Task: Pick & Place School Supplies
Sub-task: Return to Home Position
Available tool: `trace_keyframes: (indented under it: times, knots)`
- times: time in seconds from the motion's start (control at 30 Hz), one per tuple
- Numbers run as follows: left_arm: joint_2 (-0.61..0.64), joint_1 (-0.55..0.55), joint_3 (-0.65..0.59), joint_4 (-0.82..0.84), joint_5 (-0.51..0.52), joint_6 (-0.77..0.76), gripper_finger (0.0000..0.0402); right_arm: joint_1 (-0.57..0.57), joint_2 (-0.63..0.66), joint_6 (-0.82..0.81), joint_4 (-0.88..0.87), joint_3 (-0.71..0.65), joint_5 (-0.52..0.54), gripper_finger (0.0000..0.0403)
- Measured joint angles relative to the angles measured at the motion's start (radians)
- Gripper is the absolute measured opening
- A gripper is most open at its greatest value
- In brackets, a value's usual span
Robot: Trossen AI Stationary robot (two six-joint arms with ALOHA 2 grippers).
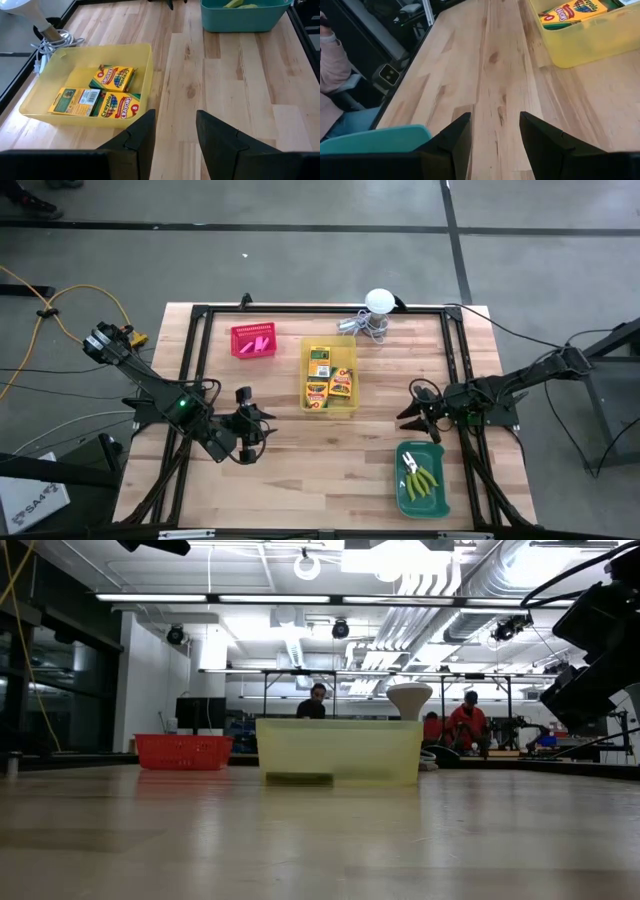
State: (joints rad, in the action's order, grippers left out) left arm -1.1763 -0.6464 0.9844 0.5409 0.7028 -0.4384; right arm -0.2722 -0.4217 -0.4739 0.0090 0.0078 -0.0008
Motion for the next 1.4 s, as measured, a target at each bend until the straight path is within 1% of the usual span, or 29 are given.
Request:
trace_keyframes:
  times: [0.93, 1.03, 1.17, 1.2, 1.3, 1.4]
  knots:
    - [0.000, 0.000, 0.000, 0.009, -0.015, -0.022, 0.0136, 0.000, -0.001, 0.000, 0.002, -0.001, -0.002, 0.0156]
    - [0.000, 0.000, 0.000, 0.004, 0.018, 0.017, 0.0136, 0.000, -0.001, 0.000, 0.003, -0.001, -0.003, 0.0156]
    - [0.000, 0.008, 0.000, -0.011, 0.118, 0.063, 0.0136, 0.000, -0.001, 0.000, 0.004, -0.001, -0.003, 0.0156]
    - [0.000, 0.013, 0.000, -0.010, 0.129, 0.077, 0.0136, 0.000, -0.001, 0.000, 0.004, -0.001, -0.003, 0.0156]
    - [0.012, 0.039, -0.001, -0.023, 0.135, 0.131, 0.0136, 0.000, -0.001, 0.000, 0.004, -0.001, -0.003, 0.0156]
    - [0.043, 0.081, -0.032, -0.081, 0.129, 0.191, 0.0136, 0.000, -0.001, 0.000, 0.006, -0.001, -0.003, 0.0156]
